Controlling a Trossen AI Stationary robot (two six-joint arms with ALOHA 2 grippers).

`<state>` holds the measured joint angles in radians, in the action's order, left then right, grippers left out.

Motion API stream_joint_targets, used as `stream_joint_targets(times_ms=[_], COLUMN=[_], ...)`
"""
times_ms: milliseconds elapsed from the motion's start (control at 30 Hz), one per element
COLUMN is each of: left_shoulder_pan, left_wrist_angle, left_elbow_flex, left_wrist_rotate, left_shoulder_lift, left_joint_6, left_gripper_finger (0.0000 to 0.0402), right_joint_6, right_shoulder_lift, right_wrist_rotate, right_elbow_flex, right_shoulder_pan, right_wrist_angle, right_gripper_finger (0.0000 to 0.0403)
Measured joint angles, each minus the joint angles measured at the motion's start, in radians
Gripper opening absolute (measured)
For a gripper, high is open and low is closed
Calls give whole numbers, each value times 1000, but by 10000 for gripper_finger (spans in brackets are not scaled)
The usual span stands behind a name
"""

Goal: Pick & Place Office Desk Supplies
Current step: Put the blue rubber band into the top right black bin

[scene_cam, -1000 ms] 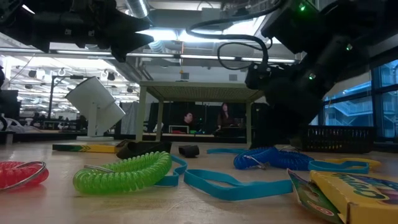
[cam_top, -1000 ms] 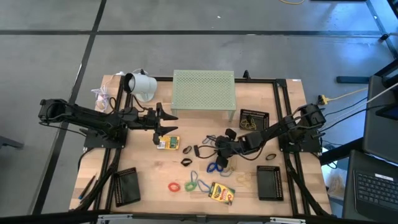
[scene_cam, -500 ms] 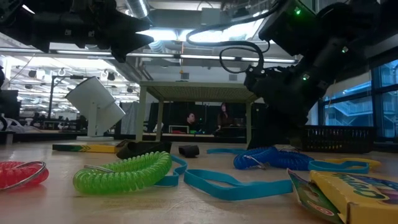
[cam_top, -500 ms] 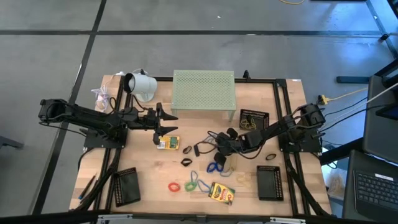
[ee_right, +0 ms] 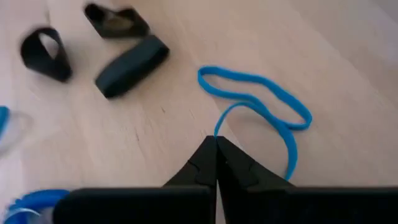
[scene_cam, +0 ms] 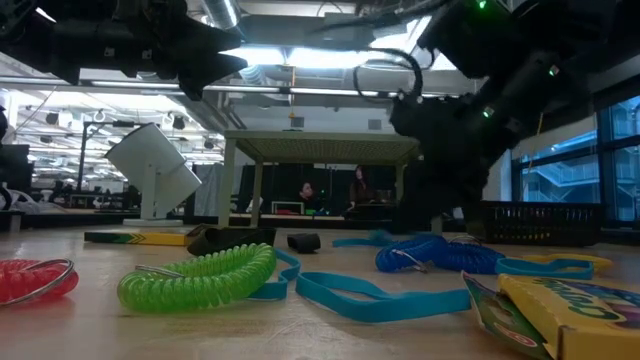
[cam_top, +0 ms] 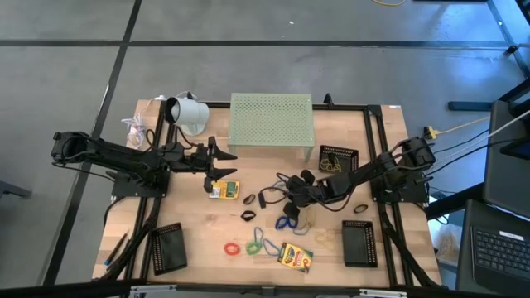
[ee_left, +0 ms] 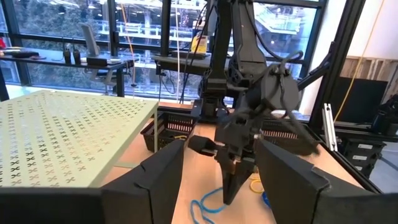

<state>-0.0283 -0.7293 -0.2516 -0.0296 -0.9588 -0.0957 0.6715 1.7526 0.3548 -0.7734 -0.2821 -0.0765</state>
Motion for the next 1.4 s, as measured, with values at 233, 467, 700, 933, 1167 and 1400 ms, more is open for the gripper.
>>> stream_joint_targets(times_ms=[233,467,700,933,1167,1400], left_shoulder_pan=[0,0,0,0,0,0], left_wrist_angle=[1,1,0,0,0,0], left_elbow_flex=[0,0,0,0,0,0], left_wrist_rotate=[0,0,0,-2,-4,-4], left_shoulder_lift=[0,0,0,0,0,0], left_joint_6=[4,4,4,4,4,4], left_gripper_finger=[198,198,198,198,198,198], right_joint_6=[1,-73,-278,-446,-512,-528], right_shoulder_lift=[-68,-143,-180,-180,-180,-180], right_wrist_rotate=[87,224,319,314,282,281], right_elbow_flex=[0,0,0,0,0,0], right_shoulder_pan=[-1,-1,-1,-1,-1,-1], right_wrist_angle=[-26,-185,-453,-693,-817,-821], right_gripper_finger=[1,1,0,0,0,0])
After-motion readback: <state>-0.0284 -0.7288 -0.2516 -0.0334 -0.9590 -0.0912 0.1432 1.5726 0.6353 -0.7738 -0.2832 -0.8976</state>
